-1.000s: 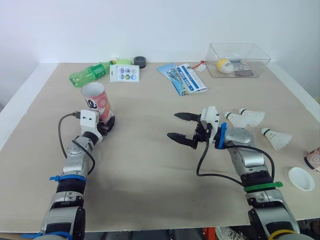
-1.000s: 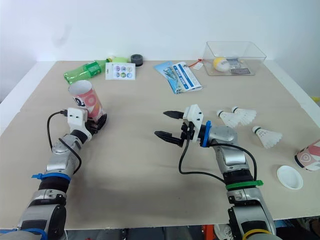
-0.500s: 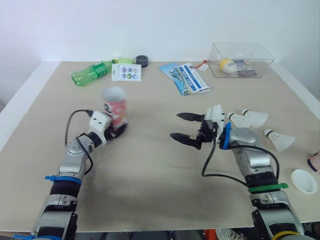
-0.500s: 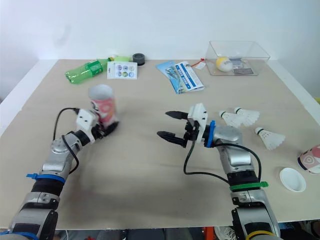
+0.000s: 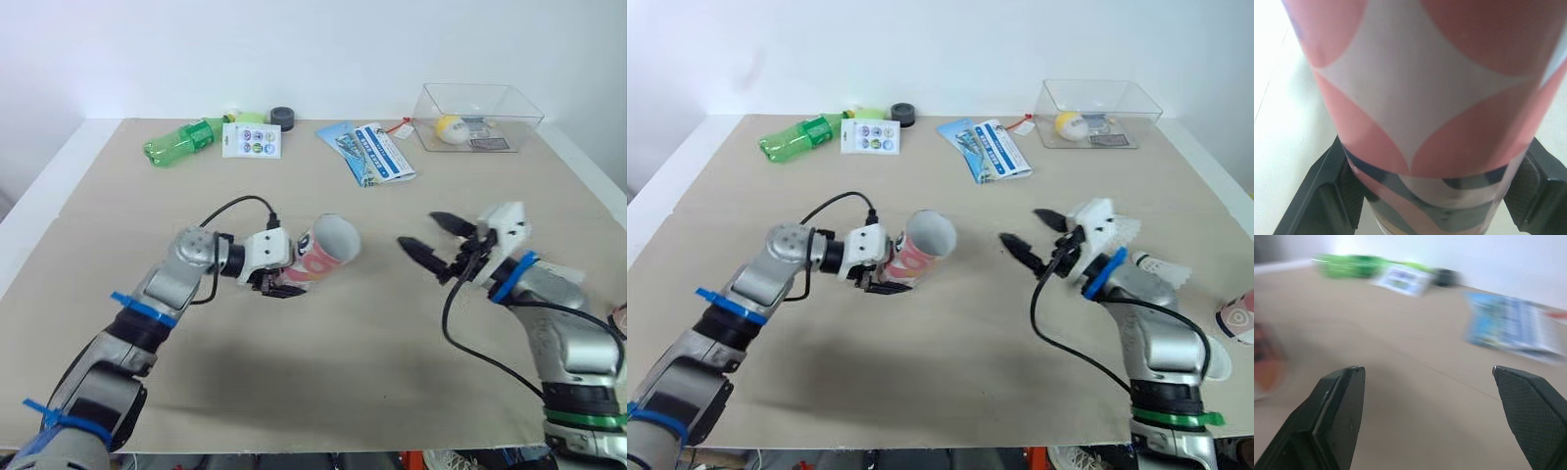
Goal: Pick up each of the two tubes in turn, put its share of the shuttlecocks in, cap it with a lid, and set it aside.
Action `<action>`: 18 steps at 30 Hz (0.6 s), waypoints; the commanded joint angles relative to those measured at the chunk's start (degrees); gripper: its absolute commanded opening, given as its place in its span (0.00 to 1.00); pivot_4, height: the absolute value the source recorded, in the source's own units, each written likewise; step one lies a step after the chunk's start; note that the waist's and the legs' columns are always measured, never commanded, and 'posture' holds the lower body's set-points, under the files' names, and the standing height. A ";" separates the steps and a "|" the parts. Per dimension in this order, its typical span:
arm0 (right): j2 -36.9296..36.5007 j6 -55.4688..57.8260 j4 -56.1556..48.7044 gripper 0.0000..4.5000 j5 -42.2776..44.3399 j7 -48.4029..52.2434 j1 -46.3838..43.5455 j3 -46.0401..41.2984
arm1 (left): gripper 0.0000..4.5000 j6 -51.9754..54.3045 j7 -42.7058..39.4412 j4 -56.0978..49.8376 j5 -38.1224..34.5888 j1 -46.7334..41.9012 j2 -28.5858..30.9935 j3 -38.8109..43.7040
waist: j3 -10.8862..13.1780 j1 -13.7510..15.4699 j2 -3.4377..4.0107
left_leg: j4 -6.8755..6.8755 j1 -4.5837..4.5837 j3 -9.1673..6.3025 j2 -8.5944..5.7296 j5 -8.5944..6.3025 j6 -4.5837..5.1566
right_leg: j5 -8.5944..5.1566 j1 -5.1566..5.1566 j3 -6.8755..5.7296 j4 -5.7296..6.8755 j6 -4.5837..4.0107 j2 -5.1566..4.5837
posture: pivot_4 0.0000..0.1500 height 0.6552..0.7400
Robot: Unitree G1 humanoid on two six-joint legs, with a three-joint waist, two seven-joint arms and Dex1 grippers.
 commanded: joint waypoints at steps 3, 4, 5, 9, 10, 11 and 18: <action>-0.85 6.36 -6.78 1.00 0.46 -8.27 4.31 -6.20 | 0.68 5.82 0.83 1.14 4.46 -4.07 -1.64 -2.84 | -0.01 0.08 0.01 | 0.00 0.00 -0.03 0.02 -0.03 0.05 | -0.04 0.01 -0.04 0.00 -0.01 0.02 | 1.00 1.00; -0.47 6.95 -7.09 1.00 0.45 -9.52 4.65 -6.63 | 0.68 7.19 1.34 1.16 4.77 -4.47 -2.13 -2.90 | -0.01 0.08 0.02 | 0.01 0.01 -0.03 0.01 -0.03 0.05 | -0.04 0.03 -0.03 0.00 0.00 0.01 | 1.00 1.00; 0.24 7.39 -7.09 1.00 0.50 -11.15 4.74 -7.24 | 0.68 8.34 1.89 1.03 5.20 -4.87 -2.62 -2.99 | -0.01 0.04 0.02 | 0.04 0.01 -0.02 0.00 -0.03 0.05 | -0.03 0.05 -0.02 0.00 0.01 0.00 | 1.00 1.00; 2.36 9.49 -5.26 1.00 0.88 -15.67 4.29 -8.41 | 0.68 10.99 3.36 -0.20 7.41 -5.27 -3.47 -3.70 | -0.03 0.06 0.04 | 0.12 0.03 -0.01 -0.02 0.00 0.08 | 0.03 0.09 0.00 0.00 -0.01 -0.01 | 1.00 1.00; 2.49 10.02 -4.81 1.00 0.88 -16.09 4.25 -8.30 | 0.68 11.29 3.57 -0.40 7.82 -5.26 -3.50 -3.91 | -0.03 0.07 0.06 | 0.14 0.04 -0.01 -0.02 0.01 0.10 | 0.03 0.09 0.00 0.00 -0.06 -0.02 | 1.00 1.00; 2.71 9.72 -4.18 1.00 0.85 -15.99 4.10 -7.96 | 0.68 11.35 3.77 -0.62 8.19 -5.18 -3.49 -4.11 | -0.04 0.07 0.07 | 0.16 0.03 -0.01 -0.02 0.02 0.11 | 0.03 0.10 0.01 0.00 -0.08 -0.02 | 1.00 1.00; 3.55 6.71 5.87 1.00 -1.88 -16.73 -0.65 -5.04 | 0.68 12.24 5.93 -1.95 9.12 -5.15 -3.88 -3.55 | -0.05 0.05 0.09 | 0.20 0.07 0.03 -0.02 0.07 0.19 | 0.09 0.13 0.06 0.01 -0.14 -0.01 | 1.00 1.00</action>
